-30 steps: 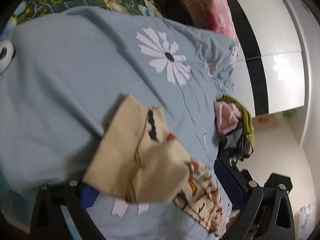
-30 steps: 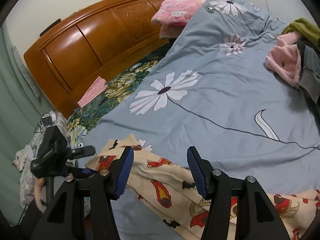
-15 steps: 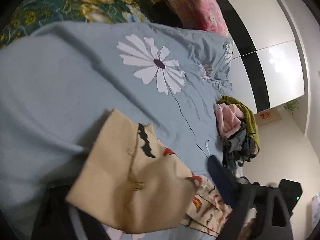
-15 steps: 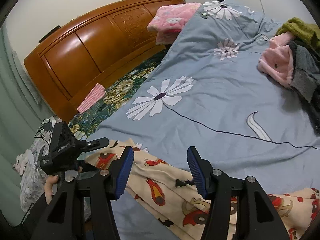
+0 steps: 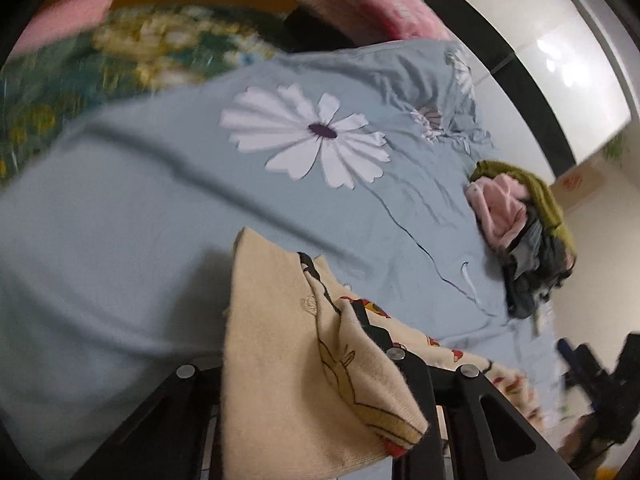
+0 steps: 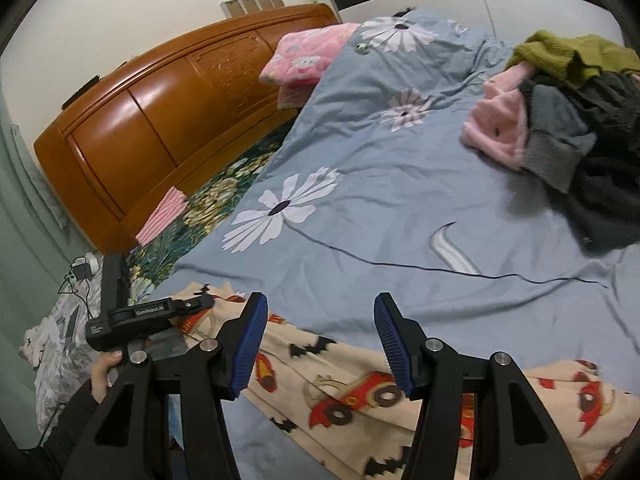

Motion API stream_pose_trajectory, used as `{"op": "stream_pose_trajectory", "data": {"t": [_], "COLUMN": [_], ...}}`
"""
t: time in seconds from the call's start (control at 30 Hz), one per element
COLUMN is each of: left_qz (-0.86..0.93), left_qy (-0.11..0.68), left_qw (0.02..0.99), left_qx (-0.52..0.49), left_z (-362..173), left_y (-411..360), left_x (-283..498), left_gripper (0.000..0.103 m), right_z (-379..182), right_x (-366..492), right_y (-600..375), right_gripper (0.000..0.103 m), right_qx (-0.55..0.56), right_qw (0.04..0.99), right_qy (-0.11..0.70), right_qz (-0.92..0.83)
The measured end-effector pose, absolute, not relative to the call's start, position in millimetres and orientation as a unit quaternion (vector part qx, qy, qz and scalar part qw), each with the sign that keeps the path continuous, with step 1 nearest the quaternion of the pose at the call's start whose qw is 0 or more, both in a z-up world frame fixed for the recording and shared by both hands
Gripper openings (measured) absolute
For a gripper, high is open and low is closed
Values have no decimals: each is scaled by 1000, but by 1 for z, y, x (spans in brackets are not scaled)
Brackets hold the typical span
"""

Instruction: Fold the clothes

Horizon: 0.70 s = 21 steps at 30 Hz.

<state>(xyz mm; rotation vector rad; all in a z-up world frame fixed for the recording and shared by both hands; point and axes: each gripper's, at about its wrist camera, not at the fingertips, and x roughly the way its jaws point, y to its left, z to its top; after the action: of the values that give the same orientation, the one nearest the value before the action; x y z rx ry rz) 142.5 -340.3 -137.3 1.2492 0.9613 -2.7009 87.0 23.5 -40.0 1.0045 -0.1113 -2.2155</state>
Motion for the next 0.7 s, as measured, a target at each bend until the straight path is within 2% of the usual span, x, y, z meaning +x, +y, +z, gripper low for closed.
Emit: {"op": "stream_pose_trajectory", "data": {"t": [0.23,0.43,0.7], "left_qz": [-911,-930,-929], "left_qy": [211,164,121], "left_qw": [-2,-53,-127], "left_qx": [354,324,327], "left_z": [-76,-33,-16], "left_y": [-295,-233,-123], "left_x": [145,144,138], "left_gripper": [23,23,23], "right_z": [-22,-5,11], "right_x": [97,110,138], "right_y": [71,122,188], "right_gripper": [57,57,57], "right_qx": [362,340,313], "right_qw": [312,279,234], "right_qy": [-54,-81,-94], "right_qz": [-877,-894,-916]}}
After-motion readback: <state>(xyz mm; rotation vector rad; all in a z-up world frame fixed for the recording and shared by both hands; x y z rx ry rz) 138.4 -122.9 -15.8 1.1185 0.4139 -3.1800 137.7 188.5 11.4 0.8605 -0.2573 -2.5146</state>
